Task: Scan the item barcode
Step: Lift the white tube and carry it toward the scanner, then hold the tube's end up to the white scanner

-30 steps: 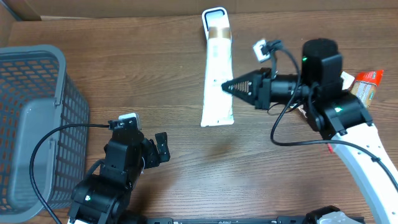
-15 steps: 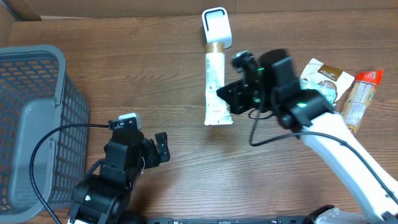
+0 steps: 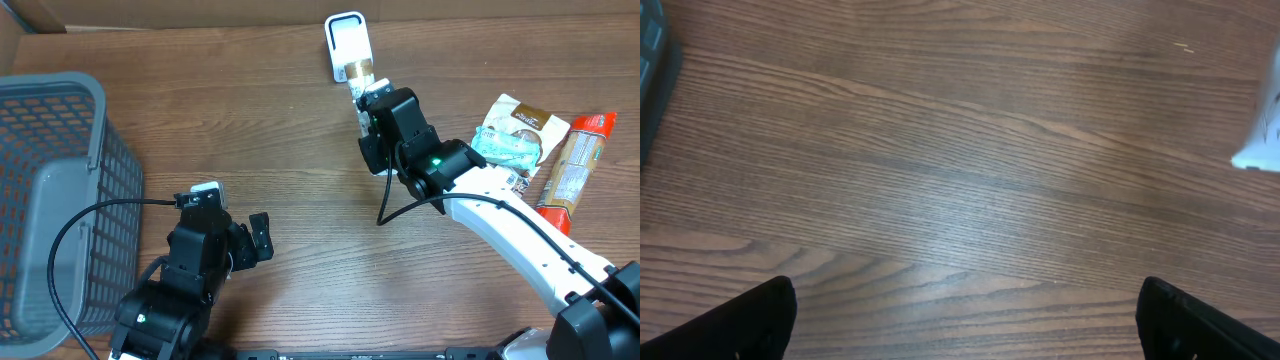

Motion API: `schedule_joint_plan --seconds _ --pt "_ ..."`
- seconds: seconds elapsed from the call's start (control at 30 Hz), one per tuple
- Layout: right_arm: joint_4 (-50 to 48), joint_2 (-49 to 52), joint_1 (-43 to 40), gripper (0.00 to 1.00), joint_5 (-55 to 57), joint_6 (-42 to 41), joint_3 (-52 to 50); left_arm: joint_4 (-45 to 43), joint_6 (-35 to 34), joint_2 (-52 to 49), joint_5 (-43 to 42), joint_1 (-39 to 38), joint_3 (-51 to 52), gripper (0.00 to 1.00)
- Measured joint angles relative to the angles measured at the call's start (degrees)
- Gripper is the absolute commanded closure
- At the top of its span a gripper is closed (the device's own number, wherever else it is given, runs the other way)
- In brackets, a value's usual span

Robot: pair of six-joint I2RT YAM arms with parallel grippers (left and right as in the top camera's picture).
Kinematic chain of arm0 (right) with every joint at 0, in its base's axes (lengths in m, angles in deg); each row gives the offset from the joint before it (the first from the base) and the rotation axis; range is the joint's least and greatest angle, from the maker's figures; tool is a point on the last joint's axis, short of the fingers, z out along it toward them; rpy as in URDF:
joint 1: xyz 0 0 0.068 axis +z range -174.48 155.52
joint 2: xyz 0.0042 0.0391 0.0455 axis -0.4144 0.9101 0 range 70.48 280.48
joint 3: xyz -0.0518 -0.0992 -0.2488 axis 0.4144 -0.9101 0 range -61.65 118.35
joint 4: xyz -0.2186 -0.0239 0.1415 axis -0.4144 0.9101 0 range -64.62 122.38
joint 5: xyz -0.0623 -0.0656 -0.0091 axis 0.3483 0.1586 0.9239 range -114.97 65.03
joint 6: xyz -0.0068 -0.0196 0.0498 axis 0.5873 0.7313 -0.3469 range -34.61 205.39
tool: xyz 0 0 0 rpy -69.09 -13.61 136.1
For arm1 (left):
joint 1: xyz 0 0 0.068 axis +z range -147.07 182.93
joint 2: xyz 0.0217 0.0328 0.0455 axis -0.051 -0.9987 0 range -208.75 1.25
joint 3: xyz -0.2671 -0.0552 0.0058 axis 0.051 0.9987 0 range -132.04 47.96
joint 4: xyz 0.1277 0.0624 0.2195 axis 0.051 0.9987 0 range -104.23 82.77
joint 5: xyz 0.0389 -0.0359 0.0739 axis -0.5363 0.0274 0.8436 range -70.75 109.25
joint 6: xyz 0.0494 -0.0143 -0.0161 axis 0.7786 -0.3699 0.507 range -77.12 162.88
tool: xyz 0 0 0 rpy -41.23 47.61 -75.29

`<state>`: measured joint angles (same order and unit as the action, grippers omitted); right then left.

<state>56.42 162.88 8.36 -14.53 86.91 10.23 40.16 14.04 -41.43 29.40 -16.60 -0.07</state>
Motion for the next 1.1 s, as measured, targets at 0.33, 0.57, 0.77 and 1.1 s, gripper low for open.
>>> schedule_joint_plan --seconds 0.33,0.57,0.77,1.1 --pt "8.98 2.27 -0.15 0.97 0.55 5.95 15.08 0.02 0.00 0.00 0.00 0.00 0.00 0.00" --pt "-2.64 9.29 -0.20 0.96 9.11 14.40 23.69 -0.02 0.00 0.00 0.00 0.00 0.00 0.00" --pt "-16.85 19.85 -0.46 0.96 17.40 27.08 23.85 0.00 0.00 0.00 0.00 0.00 0.00 0.00" --pt "-33.75 30.23 -2.60 0.96 20.09 41.16 23.82 0.00 0.00 0.00 -0.02 0.00 0.00 0.00"
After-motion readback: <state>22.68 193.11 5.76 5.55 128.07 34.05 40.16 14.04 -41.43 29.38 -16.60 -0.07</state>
